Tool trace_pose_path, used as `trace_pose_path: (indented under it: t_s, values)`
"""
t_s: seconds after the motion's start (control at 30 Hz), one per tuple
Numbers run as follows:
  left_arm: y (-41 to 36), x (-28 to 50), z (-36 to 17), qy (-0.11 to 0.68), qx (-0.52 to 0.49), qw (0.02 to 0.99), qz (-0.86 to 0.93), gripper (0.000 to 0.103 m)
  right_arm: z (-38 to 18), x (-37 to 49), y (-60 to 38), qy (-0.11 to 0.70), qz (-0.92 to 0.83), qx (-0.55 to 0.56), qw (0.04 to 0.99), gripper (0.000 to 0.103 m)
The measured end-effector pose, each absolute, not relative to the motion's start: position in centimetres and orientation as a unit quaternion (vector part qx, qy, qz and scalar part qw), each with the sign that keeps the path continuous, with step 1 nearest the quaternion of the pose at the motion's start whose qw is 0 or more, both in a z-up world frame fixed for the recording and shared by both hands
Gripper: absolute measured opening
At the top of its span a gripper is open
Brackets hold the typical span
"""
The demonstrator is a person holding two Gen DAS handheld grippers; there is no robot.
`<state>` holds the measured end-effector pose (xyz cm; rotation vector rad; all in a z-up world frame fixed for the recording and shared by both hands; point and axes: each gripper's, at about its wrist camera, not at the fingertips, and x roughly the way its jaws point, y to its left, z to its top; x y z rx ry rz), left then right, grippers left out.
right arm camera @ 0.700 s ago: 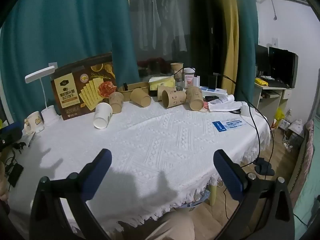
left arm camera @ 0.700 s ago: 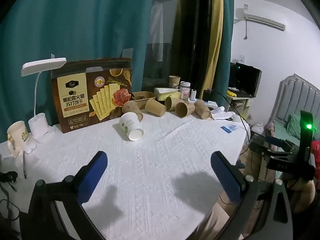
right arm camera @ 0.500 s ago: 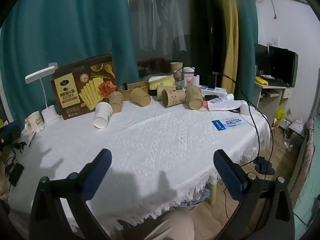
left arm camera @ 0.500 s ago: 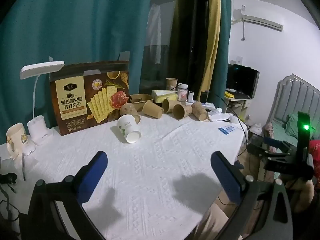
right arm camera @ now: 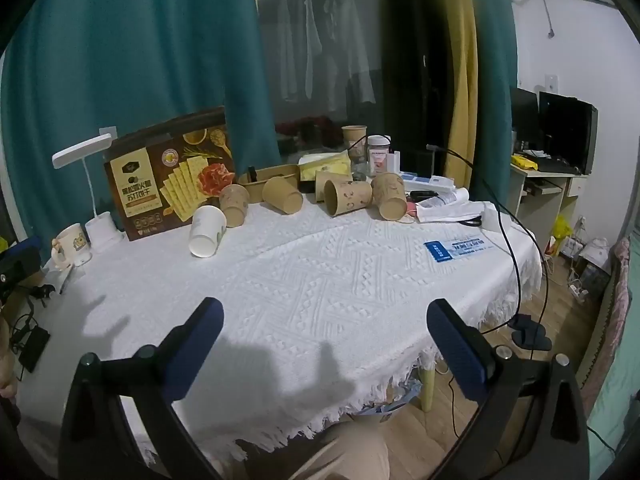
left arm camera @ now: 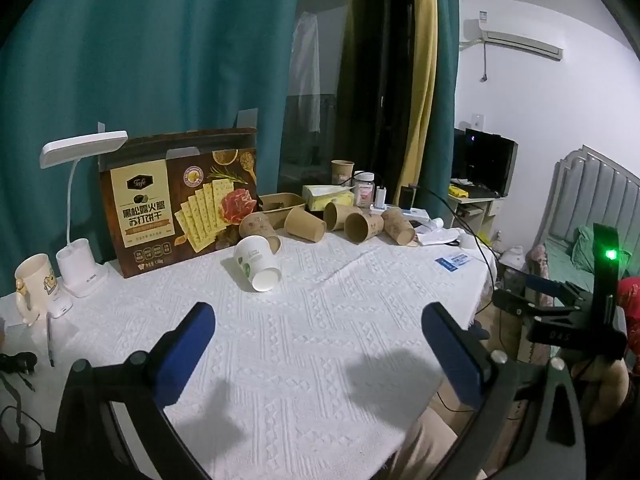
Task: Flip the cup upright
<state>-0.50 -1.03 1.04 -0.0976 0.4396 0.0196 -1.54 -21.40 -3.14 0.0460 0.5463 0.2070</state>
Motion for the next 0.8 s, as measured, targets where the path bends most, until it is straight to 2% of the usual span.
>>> trace_pose_path:
  t_s: [0.8]
  values:
    - [-0.62,-0.34,1.35,0.215,-0.048,0.975,0.012,0.103,-3.12,-1.84,-21.15,0.27,0.102,0.026,0.957,0.101]
